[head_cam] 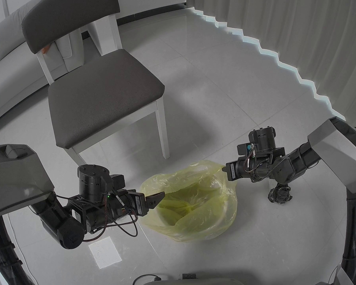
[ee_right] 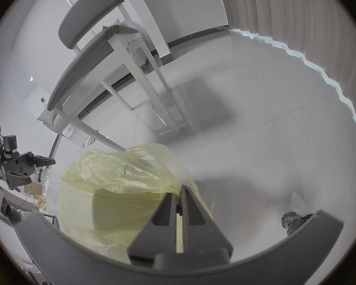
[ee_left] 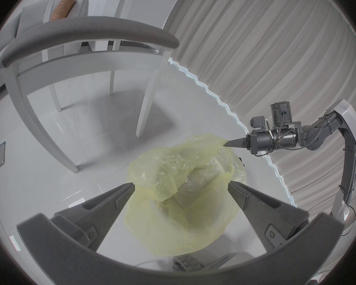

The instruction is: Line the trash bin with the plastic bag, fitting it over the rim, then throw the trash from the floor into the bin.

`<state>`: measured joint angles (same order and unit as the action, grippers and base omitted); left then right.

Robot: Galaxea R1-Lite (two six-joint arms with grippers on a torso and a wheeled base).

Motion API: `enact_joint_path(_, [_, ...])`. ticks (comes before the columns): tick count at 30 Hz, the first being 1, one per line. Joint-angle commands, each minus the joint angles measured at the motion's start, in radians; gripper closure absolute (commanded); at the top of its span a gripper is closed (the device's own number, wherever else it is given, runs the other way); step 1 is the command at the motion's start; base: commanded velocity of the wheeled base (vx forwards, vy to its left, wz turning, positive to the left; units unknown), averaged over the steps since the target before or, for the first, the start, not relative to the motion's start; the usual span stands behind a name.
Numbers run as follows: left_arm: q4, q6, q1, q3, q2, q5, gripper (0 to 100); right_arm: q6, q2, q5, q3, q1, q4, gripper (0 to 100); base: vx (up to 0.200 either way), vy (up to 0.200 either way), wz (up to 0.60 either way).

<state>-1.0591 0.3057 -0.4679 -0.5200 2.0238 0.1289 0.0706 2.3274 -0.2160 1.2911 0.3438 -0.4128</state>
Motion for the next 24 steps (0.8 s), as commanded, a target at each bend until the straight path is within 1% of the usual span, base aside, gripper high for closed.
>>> enact_joint_path(1, [0.001,0.001,0.000,-0.035,-0.001,0.000,0,0.000,0.024,0.000,0.077,0.001,0.037,100,0.000,0.000,0.00])
enact_joint_path(3, [0.002,0.000,0.000,-0.038,-0.002,-0.002,0,0.001,0.030,0.000,0.099,0.001,0.051,100,0.000,0.000,0.00])
enact_joint_path(4, [0.001,0.000,-0.002,-0.041,-0.002,-0.003,0,0.001,0.044,0.000,0.149,-0.002,0.080,100,0.000,0.000,0.00])
enact_joint_path(8, [0.002,-0.007,0.000,-0.046,-0.002,-0.006,0,0.000,0.072,0.001,0.215,-0.006,0.123,100,0.000,0.000,0.00])
enact_joint_path(10, [0.005,-0.023,0.000,-0.060,0.003,-0.008,0,-0.005,0.118,0.001,0.283,-0.022,0.161,100,0.000,0.000,0.00])
enact_joint_path(14, [0.011,-0.025,0.002,-0.095,0.023,-0.008,0,-0.006,0.168,0.001,0.344,-0.039,0.206,100,0.000,0.000,0.00])
enact_joint_path(16, [0.011,-0.027,0.002,-0.123,0.039,-0.008,0,-0.008,0.184,0.003,0.353,-0.040,0.226,100,0.000,0.000,0.00])
enact_joint_path(17, [0.015,-0.028,0.002,-0.152,0.058,-0.008,0,-0.023,0.185,0.003,0.340,-0.046,0.244,100,0.000,0.000,0.00])
enact_joint_path(21, [0.022,-0.042,0.000,-0.193,0.088,-0.008,0,-0.060,0.176,0.003,0.286,-0.057,0.252,100,0.000,0.000,0.00])
enact_joint_path(24, [0.024,-0.054,0.000,-0.218,0.108,-0.006,0,-0.072,0.165,0.003,0.258,-0.057,0.250,100,0.000,0.000,0.00])
